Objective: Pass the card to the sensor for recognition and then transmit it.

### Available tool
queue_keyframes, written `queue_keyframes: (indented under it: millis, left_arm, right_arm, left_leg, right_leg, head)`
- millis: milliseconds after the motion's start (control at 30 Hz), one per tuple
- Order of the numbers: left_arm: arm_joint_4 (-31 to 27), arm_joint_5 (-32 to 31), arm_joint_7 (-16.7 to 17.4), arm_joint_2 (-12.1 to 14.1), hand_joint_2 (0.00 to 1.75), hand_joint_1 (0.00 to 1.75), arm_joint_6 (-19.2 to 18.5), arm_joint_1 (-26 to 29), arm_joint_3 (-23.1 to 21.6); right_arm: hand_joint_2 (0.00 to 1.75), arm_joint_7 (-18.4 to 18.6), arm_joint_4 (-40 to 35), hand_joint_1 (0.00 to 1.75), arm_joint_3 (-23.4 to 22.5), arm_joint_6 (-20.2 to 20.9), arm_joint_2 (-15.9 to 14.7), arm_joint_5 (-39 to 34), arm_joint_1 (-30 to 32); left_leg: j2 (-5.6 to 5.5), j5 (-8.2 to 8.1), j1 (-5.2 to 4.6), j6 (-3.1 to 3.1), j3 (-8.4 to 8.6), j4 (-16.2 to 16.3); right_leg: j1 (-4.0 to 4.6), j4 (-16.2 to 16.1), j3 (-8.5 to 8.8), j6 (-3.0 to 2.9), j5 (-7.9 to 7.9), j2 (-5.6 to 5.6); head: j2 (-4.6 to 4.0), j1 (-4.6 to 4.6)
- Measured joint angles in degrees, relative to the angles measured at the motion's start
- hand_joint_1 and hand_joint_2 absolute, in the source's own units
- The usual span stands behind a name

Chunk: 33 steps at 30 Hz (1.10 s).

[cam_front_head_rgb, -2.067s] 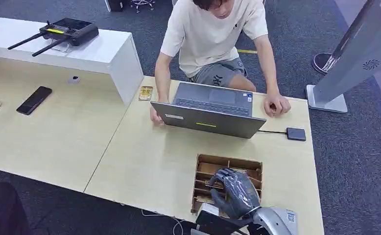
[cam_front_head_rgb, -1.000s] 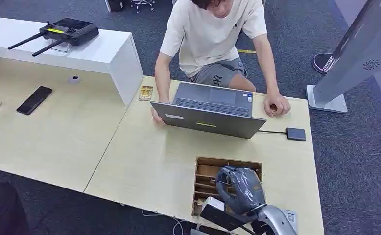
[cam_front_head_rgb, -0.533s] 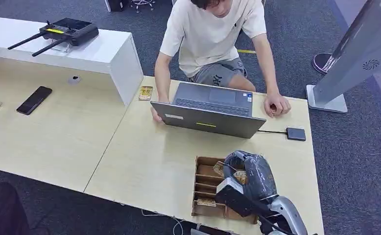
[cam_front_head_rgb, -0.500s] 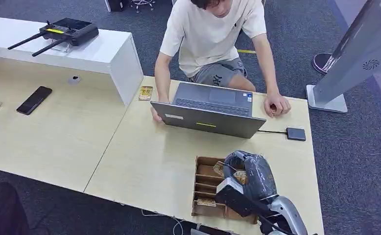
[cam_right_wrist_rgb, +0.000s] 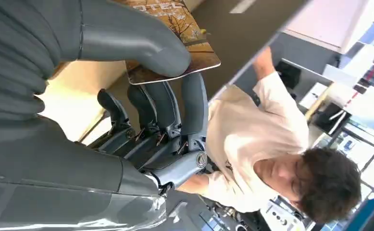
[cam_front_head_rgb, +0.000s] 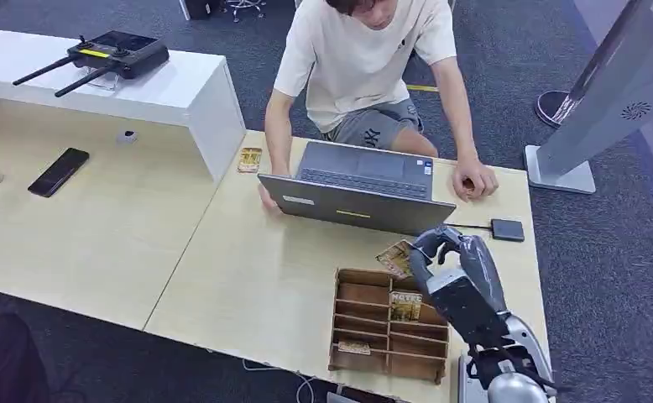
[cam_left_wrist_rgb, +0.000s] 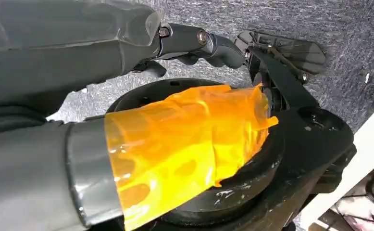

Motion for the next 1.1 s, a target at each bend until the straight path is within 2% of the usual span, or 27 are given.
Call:
queue_keyframes:
  millis: [133, 267, 500, 633, 800, 1100]
  left_arm:
    - [0.0, 0.1, -0.4, 0.0, 0.0, 0.0, 0.0, 0.0, 0.0]
    - [0.0, -0.2, -0.7, 0.0, 0.0, 0.0, 0.2, 0.2, 0.0]
    - [0.0, -1.3, -1.9, 0.1, 0.0, 0.0, -0.3, 0.3, -0.4]
    - [0.0, -2.3, -2.1, 0.2, 0.0, 0.0, -0.4, 0.3, -0.8]
    - [0.0, -4.0, -2.2, 0.7, 0.0, 0.0, -0.6, 0.0, -1.4]
    - [0.0, -6.2, -1.0, 1.1, 0.0, 0.0, 0.0, -0.4, -2.2]
  right_arm:
    - [1.75, -1.6, -0.5, 1.5, -1.4, 0.0, 0.5, -3.2, -0.9]
    - [1.75, -3.9, -0.5, 1.75, -2.1, 0.1, 0.9, -5.4, -2.6]
    - [1.75, -6.8, -0.2, 1.75, -2.7, 2.3, 2.1, -9.2, -7.6]
    - [1.75, -6.6, 1.1, 1.75, -2.6, 4.1, 3.5, -10.9, -11.8]
    - [1.75, -5.4, 6.5, 1.75, -1.9, 4.8, 6.2, -12.1, -19.4]
    - [1.75, -3.0, 23.8, 1.75, -1.0, 2.9, 12.3, -13.3, -32.2]
  left_leg:
    - [0.01, 0.0, 0.0, 0.0, 0.0, 0.0]
    - [0.01, 0.01, 0.0, 0.0, 0.01, 0.0]
    - [0.01, 0.01, 0.0, 0.0, 0.0, 0.0]
    - [0.01, 0.02, 0.01, -0.01, 0.0, 0.0]
    - [0.03, 0.08, 0.01, -0.05, 0.01, 0.0]
    - [0.01, 0.12, 0.02, -0.08, 0.03, 0.0]
  right_leg:
    - [0.0, 0.0, 0.0, 0.0, 0.0, 0.0]
    - [0.0, 0.0, 0.0, 0.0, 0.0, 0.01]
    - [0.0, 0.0, 0.01, 0.0, 0.01, 0.01]
    - [0.01, 0.0, 0.01, -0.01, 0.01, 0.01]
    - [0.01, 0.1, 0.01, -0.02, 0.03, 0.03]
    - [0.01, 0.1, 0.01, -0.03, 0.06, 0.03]
  head:
    - [0.0, -0.02]
    - [0.0, 0.0]
    - [0.0, -0.02]
    - [0.0, -0.02]
    - [0.0, 0.0]
    - [0.0, -0.02]
